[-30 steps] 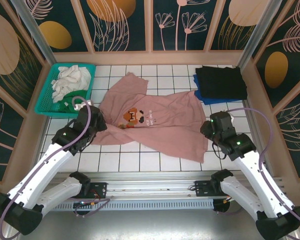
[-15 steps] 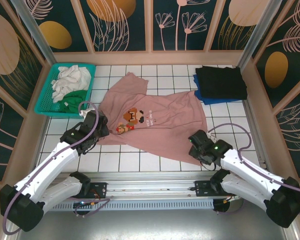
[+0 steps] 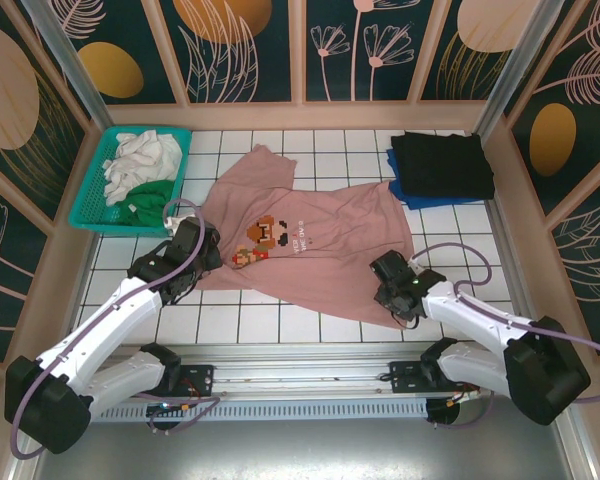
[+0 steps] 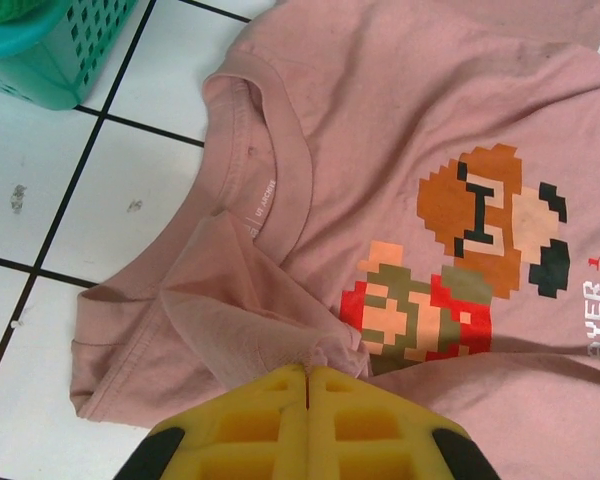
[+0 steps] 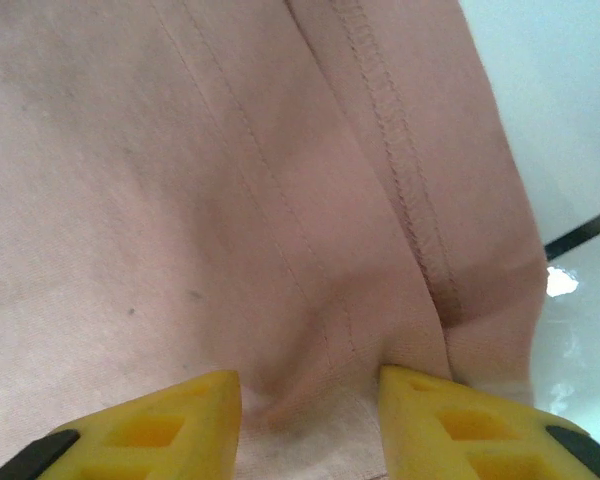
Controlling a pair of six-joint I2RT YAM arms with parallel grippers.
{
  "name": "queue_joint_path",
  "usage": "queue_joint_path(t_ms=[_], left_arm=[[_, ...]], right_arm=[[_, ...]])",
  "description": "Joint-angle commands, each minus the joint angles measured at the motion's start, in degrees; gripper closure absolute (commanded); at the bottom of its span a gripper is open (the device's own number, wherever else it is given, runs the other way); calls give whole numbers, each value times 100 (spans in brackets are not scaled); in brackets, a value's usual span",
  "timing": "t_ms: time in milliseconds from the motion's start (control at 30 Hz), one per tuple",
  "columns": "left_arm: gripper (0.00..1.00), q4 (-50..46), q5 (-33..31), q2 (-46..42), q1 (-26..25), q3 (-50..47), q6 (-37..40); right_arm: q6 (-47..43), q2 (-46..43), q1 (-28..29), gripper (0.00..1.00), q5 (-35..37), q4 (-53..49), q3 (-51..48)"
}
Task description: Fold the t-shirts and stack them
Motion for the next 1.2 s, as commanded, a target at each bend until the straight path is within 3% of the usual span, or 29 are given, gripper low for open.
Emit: queue_joint_path(t_ms=[0, 267, 467, 500, 533, 600, 700, 867, 1033, 1167], left_arm=[[100, 165, -68, 29, -20, -56, 90], [100, 140, -84, 12, -24, 6, 105], [100, 150, -50, 20, -25, 0, 101], [100, 168, -48, 20, -25, 4, 100], [100, 181, -44, 21, -25, -10, 100], [100, 205, -37, 30, -25, -28, 98], [100, 271, -18, 72, -26, -55, 96], [100, 261, -40, 152, -25, -4, 153], [100, 262, -55, 126, -25, 15, 176], [100, 254, -72, 122, -25, 27, 173]], right_arm=[[-123, 3, -143, 66, 111, 148, -85], [-181, -729, -194, 100, 329, -221, -3], [-228, -888, -224, 98, 275, -399, 31], [-217, -880, -226, 82, 219, -396, 23], [-219, -828, -215, 76, 153, -398, 8], [-212, -603, -209, 69, 173, -461, 13], [-240, -136, -189, 68, 233, -370, 44], [-316, 255, -141, 70, 140, -115, 105], [-307, 74, -123, 91, 210, -157, 84], [-316, -16, -128, 100, 252, -269, 90]])
